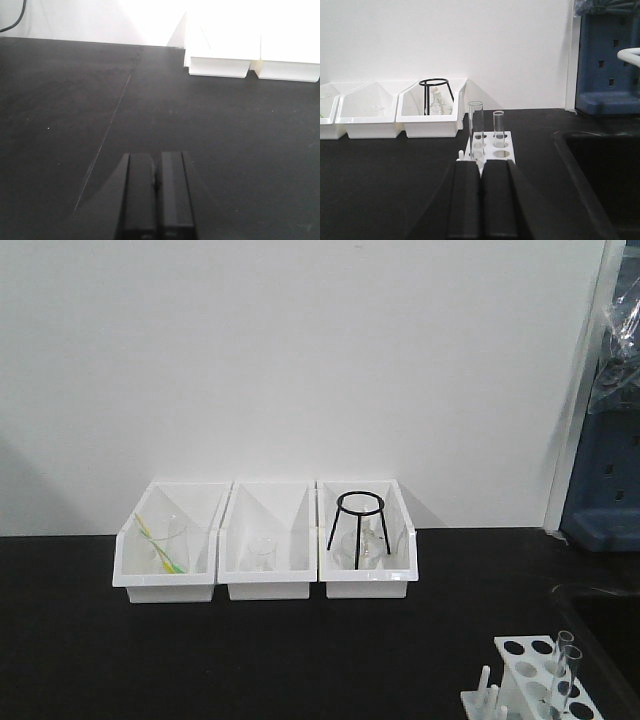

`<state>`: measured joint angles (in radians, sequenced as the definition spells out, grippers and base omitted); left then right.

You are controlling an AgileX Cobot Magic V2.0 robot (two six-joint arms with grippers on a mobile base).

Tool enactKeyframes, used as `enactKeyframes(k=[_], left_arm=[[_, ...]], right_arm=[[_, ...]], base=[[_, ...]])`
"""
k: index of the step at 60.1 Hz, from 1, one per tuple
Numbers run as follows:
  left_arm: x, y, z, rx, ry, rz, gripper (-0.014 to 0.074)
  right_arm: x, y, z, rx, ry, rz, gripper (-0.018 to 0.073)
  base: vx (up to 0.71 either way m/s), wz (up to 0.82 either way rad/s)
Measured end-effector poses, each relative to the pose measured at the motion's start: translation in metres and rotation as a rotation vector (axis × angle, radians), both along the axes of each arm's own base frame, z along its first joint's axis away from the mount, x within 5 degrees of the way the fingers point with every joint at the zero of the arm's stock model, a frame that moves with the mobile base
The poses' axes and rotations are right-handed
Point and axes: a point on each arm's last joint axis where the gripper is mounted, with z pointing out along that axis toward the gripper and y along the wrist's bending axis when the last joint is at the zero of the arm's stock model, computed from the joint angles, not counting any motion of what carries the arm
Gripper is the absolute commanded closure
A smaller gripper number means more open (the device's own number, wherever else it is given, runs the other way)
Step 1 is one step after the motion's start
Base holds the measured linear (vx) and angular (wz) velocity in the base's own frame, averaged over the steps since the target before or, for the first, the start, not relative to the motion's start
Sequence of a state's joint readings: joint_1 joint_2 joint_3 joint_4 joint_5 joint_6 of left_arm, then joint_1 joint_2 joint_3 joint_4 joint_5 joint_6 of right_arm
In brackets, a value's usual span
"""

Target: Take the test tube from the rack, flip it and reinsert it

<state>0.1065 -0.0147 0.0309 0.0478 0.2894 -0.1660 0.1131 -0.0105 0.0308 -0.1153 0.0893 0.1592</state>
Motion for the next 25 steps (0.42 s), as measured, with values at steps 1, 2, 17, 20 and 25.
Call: enactKeyframes(k=[1, 2, 17, 20, 25], left_arm=[[0.0, 0.0, 0.0, 0.0, 0.0, 0.0, 0.0603], [0.0, 0.0, 0.0, 0.0, 0.0, 0.0, 0.0603], [0.0, 0.0, 0.0, 0.0, 0.0, 0.0, 0.0603], [0.0, 0.0, 0.0, 0.0, 0.0, 0.0, 0.0603], [0.0, 0.0, 0.0, 0.0, 0.0, 0.0, 0.0603]], right_arm=[[0.0, 0.0, 0.0, -0.001, 0.0, 0.0, 0.0565], [0.0, 0.0, 0.0, -0.002, 0.0, 0.0, 0.0565], [0.0, 0.0, 0.0, -0.003, 0.0, 0.0, 0.0565], [0.0, 0.0, 0.0, -0.003, 0.0, 0.0, 0.0565], [0.0, 0.0, 0.0, -0.003, 0.0, 0.0, 0.0565]], base=[[0.0, 0.0], [0.0, 0.0], [0.0, 0.0], [0.0, 0.0], [0.0, 0.0]])
